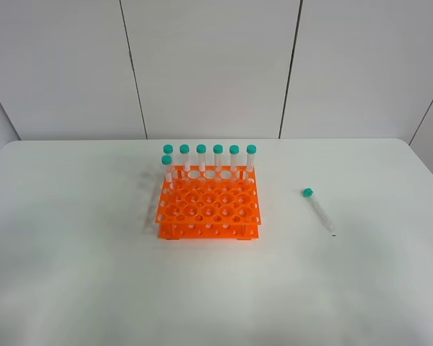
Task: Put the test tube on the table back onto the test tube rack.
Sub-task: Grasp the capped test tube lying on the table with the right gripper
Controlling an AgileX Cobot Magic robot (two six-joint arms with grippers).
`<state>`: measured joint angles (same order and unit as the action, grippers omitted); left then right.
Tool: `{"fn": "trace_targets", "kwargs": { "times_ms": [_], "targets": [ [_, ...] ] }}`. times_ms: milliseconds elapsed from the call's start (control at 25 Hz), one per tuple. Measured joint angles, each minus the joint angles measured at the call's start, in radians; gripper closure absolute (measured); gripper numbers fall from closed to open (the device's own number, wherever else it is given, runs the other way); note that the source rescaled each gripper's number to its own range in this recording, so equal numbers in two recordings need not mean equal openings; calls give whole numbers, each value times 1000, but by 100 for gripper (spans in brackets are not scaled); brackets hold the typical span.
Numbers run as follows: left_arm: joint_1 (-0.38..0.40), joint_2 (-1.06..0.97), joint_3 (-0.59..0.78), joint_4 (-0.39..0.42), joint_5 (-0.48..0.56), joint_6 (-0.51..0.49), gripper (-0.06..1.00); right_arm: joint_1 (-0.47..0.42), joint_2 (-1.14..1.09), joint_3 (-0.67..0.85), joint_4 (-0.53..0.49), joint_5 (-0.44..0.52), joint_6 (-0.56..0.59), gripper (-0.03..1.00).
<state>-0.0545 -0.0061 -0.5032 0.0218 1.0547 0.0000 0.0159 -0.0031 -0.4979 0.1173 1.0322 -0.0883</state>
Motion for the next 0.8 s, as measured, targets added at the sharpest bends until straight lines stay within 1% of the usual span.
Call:
{"fn": "trace_targets", "kwargs": {
  "times_ms": [360, 480, 600, 800],
  "targets": [
    [0, 0, 0, 0, 0, 0, -2, 0, 0, 0, 0, -1, 0, -3],
    [0, 0, 0, 0, 0, 0, -2, 0, 53, -20, -1, -8, 15, -3],
    [0, 0, 0, 0, 0, 0, -2, 0, 222, -86, -1, -37, 23, -3],
    [0, 0, 0, 0, 0, 0, -2, 0, 632, -250, 0, -45, 23, -3]
  ]
}}
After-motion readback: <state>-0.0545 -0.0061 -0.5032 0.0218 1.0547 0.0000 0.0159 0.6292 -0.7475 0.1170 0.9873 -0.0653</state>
